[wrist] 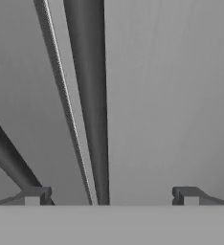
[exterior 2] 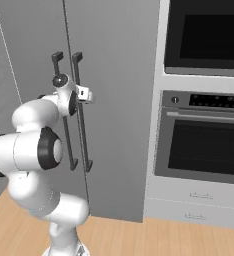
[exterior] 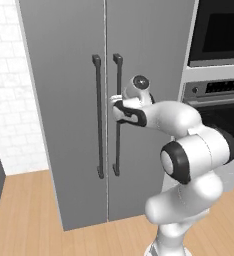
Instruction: Grab a lemon wedge from the fridge and one ice cube from the ice bowl, and put them in the glass of lemonade.
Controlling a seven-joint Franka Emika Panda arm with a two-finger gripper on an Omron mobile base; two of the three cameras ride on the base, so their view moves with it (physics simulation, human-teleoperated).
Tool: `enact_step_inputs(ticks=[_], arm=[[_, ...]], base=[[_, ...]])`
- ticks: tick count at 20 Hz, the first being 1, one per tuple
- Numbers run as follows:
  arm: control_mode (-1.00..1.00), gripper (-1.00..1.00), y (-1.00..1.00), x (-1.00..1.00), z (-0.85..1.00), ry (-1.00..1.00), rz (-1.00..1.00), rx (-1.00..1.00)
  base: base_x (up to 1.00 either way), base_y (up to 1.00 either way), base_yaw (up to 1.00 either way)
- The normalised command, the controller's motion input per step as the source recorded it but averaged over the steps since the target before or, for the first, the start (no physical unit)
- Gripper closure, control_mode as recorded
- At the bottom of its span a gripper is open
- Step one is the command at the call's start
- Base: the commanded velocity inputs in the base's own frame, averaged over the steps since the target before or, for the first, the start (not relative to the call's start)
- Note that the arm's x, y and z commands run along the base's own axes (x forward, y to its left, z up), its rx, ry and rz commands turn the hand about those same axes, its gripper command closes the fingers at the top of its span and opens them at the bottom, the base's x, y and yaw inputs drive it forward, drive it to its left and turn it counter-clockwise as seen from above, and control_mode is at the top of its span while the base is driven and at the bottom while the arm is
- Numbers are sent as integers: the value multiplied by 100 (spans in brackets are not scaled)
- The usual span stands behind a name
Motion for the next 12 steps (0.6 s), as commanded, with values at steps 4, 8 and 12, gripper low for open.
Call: enact_step_inputs(ticks=[4,8,12], arm=[[-100,-100,0,53,-33,0,0,0],[-100,-100,10,53,-33,0,0,0],[-100,-100,8,57,-11,1,0,0]], base=[[0,0,0],[0,0,0],[0,0,0]])
